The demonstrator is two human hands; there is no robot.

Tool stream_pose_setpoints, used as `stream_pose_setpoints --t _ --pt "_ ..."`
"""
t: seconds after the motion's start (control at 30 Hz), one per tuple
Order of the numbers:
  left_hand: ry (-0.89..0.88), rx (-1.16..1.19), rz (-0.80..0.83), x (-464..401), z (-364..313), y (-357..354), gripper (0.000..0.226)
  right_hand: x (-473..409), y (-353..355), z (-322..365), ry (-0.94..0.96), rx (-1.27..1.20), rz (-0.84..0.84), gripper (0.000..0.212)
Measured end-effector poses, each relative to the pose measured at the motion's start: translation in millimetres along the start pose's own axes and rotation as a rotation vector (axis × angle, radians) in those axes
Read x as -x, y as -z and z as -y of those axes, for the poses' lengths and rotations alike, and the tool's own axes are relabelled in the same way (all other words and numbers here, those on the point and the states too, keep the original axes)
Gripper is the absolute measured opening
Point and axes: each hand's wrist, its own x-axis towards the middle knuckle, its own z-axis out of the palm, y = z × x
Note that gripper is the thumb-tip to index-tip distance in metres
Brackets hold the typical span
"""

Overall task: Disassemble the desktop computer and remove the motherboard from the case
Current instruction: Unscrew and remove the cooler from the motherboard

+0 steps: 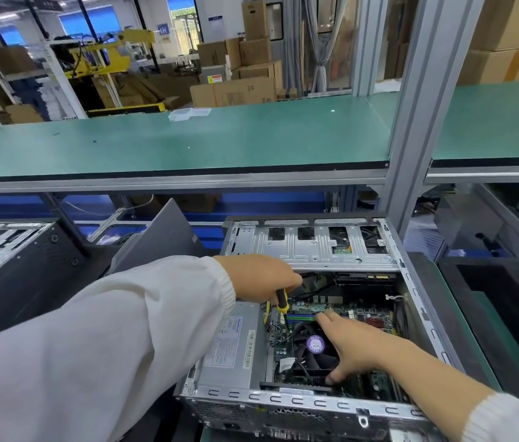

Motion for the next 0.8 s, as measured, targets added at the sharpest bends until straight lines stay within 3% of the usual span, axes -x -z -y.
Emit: stream_pose_setpoints --t 0.17,0.37,0.43,0.53,0.67,0.8 --pt "0.01 -0.051 -0.053 -8.6 -10.9 2.6 0.021 0.2 0.4 0.9 -0.003 0.001 0.009 0.106" --pt "0.345 0.359 0.133 -22.9 -6.1 19.6 0.043 1.7 1.9 1.6 -0.019 -0.016 0.019 0.107" --pt "0.391 0.378 0.149 -20.9 -4.8 19.7 0.044 2.1 2.4 1.7 -0.02 -0.022 0.023 0.107" --pt "0.21 0.042 0.097 -16.5 -11.3 14.9 0.036 2.7 1.9 1.4 -0.014 -0.015 0.015 0.108" --pt "-0.228 -0.448 -0.116 -10.5 -6.0 5.7 0.027 2.1 0.2 1.0 -0.004 0.009 0.017 0.11" --pt "-0.38 -0.541 -0.197 -6.3 2.4 1.0 0.025 0.0 -3.2 1.8 0.018 0.129 -0.031 0.108"
